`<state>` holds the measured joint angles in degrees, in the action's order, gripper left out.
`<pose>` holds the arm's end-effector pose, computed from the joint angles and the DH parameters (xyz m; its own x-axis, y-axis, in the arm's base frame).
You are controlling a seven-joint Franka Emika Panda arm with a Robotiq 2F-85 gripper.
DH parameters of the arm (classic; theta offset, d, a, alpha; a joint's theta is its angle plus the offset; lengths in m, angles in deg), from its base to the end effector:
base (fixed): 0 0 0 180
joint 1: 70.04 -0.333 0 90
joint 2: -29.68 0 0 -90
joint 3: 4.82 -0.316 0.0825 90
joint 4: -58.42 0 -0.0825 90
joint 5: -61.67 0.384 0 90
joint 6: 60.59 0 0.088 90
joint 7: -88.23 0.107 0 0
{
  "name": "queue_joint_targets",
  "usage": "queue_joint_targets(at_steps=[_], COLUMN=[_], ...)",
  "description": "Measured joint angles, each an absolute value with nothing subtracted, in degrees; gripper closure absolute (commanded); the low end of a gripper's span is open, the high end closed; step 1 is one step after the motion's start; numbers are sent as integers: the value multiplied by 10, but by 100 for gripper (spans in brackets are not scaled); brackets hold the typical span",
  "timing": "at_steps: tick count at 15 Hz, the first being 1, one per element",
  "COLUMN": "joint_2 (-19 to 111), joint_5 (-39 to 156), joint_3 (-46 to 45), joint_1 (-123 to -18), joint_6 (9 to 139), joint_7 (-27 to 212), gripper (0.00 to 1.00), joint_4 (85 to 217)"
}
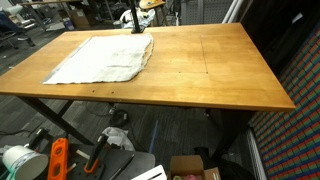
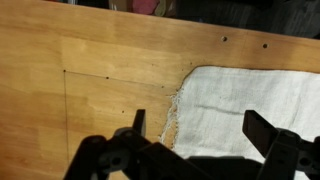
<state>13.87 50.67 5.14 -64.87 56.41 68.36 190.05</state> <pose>0.4464 -0.1347 0.4598 0.9847 0.1718 -0.0300 0.1742 -0.9771 0.1220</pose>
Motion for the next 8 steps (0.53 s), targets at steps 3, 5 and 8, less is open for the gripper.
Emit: queue_joint_targets(at_steps=[3, 5, 8], joint_2=[179, 207, 244], joint_5=[563, 606, 666], joint_3=[64, 72, 79], joint_1=[-649, -648, -642], joint_6=[555, 555, 556], joint_7=[640, 618, 598], gripper=[0, 0, 0], joint_4=[1896, 1892, 1886])
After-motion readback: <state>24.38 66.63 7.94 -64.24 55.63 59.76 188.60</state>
